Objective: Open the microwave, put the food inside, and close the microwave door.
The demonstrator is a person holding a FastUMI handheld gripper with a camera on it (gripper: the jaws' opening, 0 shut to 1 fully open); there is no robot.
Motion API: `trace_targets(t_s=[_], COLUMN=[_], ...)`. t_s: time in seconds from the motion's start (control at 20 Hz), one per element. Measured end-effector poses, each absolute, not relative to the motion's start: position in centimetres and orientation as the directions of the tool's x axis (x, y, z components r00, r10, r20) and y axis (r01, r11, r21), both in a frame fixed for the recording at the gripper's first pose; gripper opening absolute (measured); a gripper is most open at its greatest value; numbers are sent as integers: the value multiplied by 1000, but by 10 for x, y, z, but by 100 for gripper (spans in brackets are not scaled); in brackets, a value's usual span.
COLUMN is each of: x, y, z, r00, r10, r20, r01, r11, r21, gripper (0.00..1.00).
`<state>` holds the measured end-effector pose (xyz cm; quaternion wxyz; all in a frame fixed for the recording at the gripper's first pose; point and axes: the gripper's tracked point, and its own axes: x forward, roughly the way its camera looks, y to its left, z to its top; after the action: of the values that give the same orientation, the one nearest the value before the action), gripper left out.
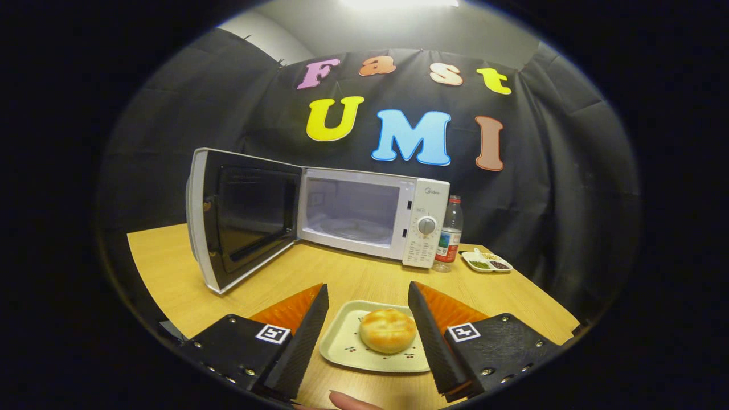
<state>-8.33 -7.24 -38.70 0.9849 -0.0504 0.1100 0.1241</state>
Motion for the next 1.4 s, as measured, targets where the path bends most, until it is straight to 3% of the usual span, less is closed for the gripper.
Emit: trace_targets(t_s=[0.4,0.75,0.95,1.1,1.4], x=[-58,-36,-39,-38,-39], y=[-84,-97,-96,-95,-68], z=[-457,-469,-483,-480,-449], r00=[829,807,750,756,766], r10=[262,182,205,209,299], r20=[-494,-563,-629,-621,-569], r01=[-293,-239,-225,-231,-270], r11=[956,970,973,972,953], r21=[15,-29,48,47,137], gripper=[85,87,91,86,85])
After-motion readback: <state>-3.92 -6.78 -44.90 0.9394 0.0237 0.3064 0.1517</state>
